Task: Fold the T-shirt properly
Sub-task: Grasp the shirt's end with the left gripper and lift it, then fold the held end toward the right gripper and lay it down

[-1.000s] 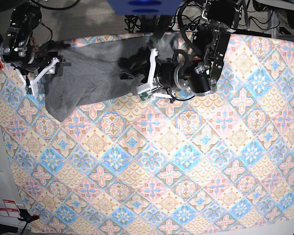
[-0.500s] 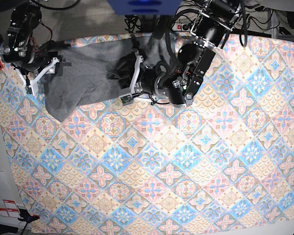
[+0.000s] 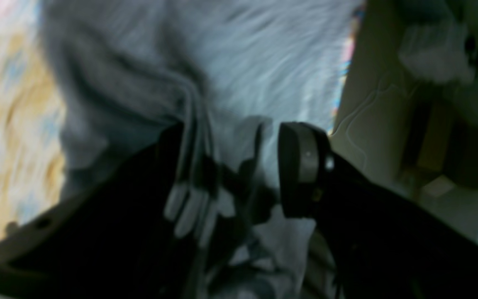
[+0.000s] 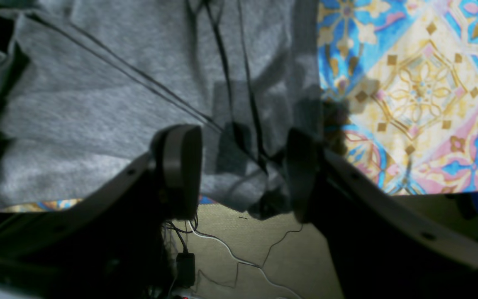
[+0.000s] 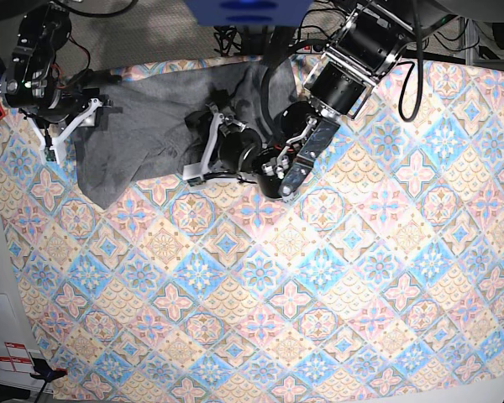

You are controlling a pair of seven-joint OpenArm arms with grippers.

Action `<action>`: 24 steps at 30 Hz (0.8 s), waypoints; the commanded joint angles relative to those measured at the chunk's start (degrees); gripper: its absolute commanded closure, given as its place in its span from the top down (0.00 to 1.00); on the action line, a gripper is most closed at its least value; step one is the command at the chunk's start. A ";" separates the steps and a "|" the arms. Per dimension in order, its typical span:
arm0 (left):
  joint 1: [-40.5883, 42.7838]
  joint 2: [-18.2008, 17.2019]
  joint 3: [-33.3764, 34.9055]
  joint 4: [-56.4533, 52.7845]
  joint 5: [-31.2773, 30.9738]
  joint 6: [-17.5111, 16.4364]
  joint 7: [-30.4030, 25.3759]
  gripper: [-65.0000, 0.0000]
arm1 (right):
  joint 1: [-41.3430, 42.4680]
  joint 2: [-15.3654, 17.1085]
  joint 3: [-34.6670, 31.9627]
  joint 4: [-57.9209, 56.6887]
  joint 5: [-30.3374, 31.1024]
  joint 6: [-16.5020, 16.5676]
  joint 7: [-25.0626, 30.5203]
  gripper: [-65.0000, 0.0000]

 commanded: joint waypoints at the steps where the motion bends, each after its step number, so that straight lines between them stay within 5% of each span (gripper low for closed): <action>1: -0.79 1.70 0.23 1.04 -1.75 -0.38 -1.95 0.50 | 0.08 0.81 0.41 0.86 0.06 0.04 0.59 0.50; 8: -0.79 1.96 0.40 1.04 -1.57 -0.38 -7.66 0.48 | 0.17 0.46 0.41 0.86 0.06 -0.05 0.59 0.50; 20: -0.79 2.14 -3.20 0.95 -1.75 -0.38 -8.19 0.48 | -0.01 0.37 0.41 0.86 0.06 -0.05 0.50 0.50; 24: -0.35 3.72 -6.01 1.04 -3.86 -0.38 -14.17 0.48 | -0.01 0.37 0.41 0.86 0.06 -0.05 0.50 0.50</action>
